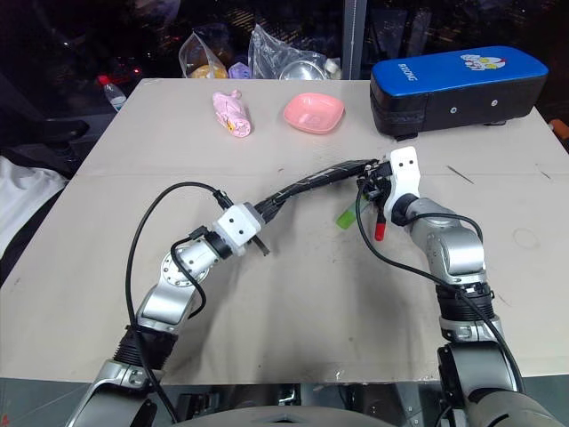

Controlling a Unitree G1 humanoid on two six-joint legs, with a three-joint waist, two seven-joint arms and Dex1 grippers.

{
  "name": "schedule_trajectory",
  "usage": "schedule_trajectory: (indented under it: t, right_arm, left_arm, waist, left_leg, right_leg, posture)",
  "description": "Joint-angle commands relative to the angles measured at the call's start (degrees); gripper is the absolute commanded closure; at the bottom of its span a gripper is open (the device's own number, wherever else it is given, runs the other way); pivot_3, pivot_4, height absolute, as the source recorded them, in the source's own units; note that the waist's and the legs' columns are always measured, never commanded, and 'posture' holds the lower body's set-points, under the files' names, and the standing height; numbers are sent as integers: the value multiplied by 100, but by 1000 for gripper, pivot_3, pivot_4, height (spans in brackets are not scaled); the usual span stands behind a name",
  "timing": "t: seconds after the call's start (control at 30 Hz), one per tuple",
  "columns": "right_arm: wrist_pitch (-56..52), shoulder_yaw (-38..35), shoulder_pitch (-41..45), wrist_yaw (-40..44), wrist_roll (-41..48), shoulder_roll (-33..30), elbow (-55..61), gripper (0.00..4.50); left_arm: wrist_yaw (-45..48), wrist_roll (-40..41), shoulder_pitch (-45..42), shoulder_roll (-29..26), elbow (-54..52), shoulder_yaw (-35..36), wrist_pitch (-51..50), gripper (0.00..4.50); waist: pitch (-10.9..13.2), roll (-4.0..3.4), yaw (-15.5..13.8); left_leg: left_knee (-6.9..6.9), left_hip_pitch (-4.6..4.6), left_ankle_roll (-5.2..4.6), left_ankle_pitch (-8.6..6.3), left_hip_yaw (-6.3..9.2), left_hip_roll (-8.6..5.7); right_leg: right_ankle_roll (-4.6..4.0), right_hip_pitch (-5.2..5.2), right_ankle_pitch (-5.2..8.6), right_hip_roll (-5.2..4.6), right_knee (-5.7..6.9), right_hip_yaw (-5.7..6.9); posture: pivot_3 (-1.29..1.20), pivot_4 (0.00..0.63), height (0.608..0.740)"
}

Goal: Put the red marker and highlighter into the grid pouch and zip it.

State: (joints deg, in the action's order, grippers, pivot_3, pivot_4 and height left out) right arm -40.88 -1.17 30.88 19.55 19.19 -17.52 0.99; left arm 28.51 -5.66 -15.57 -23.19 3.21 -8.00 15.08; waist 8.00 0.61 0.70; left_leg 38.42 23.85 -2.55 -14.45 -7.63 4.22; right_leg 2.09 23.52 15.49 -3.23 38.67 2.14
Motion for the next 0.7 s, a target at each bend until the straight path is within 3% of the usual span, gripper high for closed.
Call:
schedule_trajectory:
  t: [0.03,0.3,0.4,0.47,0.7]
  right_arm:
    - [195,-69,178,2,-45,40,60,2808]
    - [454,-76,285,38,-142,125,-89,2808]
    - [523,-48,291,51,-175,122,-112,3616]
    - [542,-27,268,59,-194,118,-87,4471]
    - [780,463,206,340,-660,-198,67,4471]
  left_arm:
    - [-53,-21,-7,2,-133,21,79,4500]
    - [-28,-34,35,15,-203,-37,43,4500]
    - [-25,-25,7,11,-198,-52,20,4500]
    - [-29,-21,-3,9,-200,-55,8,4500]
    - [-45,-22,-22,36,-247,-87,-59,4500]
  waist:
    - [0,0,1]
    - [0,0,1]
    - [0,0,1]
    - [0,0,3]
    - [1,-1,4]
  left_leg:
    - [0,0,0,0,0,0]
    - [-2,0,0,0,-1,0]
    - [-2,0,0,0,-1,0]
    - [-2,0,0,0,-1,0]
    - [-2,0,0,0,-2,0]
  right_leg:
    - [0,0,0,0,0,0]
    - [0,1,0,0,0,-1]
    - [0,1,0,0,-1,-1]
    - [0,1,0,0,-1,-1]
    - [0,2,0,-1,-1,-2]
  posture:
    - [0,150,740]
    - [0,150,740]
    - [0,150,740]
    - [0,150,740]
    - [0,150,740]
